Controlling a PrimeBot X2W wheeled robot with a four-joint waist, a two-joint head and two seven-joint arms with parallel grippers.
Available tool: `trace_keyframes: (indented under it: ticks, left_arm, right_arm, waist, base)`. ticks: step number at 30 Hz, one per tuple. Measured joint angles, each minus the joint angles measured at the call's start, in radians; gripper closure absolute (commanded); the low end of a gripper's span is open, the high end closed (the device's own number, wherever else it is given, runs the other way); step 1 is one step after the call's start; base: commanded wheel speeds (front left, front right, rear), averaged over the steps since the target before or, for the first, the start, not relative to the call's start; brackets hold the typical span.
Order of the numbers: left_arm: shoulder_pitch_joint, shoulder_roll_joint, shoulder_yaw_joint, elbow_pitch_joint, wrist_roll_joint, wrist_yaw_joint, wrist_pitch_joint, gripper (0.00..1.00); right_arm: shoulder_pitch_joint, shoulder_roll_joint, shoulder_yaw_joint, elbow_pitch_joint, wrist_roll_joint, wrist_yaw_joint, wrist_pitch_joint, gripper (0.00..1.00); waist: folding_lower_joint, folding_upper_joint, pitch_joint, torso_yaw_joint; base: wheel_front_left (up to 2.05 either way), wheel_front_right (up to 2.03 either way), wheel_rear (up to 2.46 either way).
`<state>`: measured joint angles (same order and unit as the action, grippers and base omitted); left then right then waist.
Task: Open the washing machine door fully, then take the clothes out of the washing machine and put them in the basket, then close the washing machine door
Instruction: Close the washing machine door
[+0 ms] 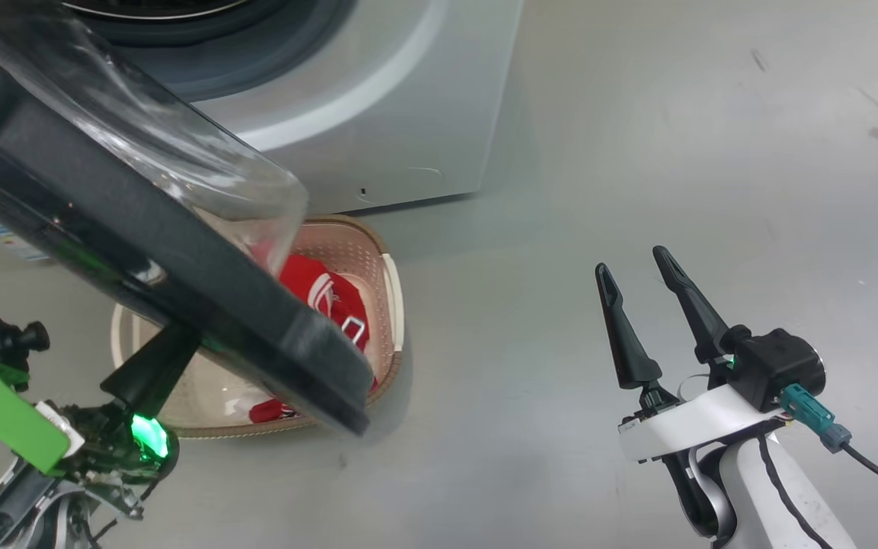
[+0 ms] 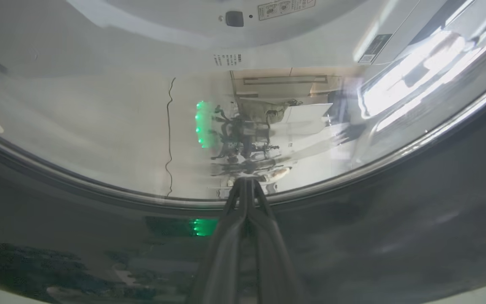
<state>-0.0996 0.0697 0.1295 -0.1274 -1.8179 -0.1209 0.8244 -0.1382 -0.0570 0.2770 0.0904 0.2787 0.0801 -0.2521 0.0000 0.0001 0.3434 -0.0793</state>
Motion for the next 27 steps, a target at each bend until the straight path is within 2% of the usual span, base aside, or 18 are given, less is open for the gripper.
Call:
trace_keyframes:
  ticks: [17,27]
  left_arm:
    - [-0.205,0.003,0.005,0.084,0.06,0.003,-0.057,1.0]
    - [-0.372,0.011,0.014,0.152,0.121,0.035,-0.121,1.0]
  right_arm:
    - [-0.034,0.006,0.006,-0.02,0.047,0.0,0.0,0.0]
    - [-0.061,0.008,0.016,-0.041,0.1,-0.004,0.0,0.0]
  waist:
    - [0.0,0.0,0.076,-0.137]
    - [0.0,0.0,0.13,-0.191]
  base:
    - [0.0,0.0,0.0]
    - [0.0,0.0,0.0]
